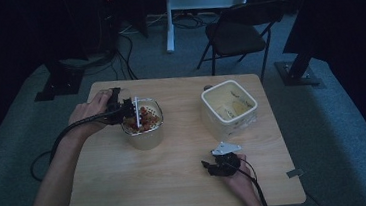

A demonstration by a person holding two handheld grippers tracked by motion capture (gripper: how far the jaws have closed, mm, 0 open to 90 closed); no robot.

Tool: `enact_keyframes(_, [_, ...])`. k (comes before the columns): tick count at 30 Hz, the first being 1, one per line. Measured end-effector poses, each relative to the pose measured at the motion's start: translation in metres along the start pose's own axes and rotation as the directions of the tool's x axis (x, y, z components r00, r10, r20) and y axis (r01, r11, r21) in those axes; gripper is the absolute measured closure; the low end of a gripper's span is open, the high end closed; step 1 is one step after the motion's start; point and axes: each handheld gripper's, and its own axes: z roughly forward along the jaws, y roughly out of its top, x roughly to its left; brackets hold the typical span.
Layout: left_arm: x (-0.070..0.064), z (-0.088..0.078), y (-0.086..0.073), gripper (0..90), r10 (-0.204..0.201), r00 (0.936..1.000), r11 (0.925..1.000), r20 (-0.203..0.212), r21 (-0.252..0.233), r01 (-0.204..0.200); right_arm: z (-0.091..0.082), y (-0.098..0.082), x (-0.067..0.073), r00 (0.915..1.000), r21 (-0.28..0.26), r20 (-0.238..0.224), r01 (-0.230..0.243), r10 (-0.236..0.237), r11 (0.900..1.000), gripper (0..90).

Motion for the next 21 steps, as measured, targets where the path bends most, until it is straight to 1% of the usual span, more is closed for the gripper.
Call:
enact_keyframes(3, [-0.0006,-0.0003,0.0013,34.9,0.016,0.9998,0.9999,-0.006,0.002,-0.016,0.0000,0.0000,0.0000,1.0000,0.000,0.000,0.000,0.000,1.000,40.7])
enact_keyframes(9, [0.0014,-0.0015,0.0023,35.0,0.020,0.9997,0.9998,-0.014,-0.003,-0.020,0.0000,0.0000,0.0002,1.0000,0.001,0.000,-0.003,0.003,1.000,40.7])
enact_keyframes(21, [0.0006,-0.0011,0.0027,35.0,0.034,0.9992,0.9994,-0.022,0.001,-0.034,0.0000,0.0000,0.0002,1.0000,0.000,0.000,-0.003,0.003,1.000,40.7])
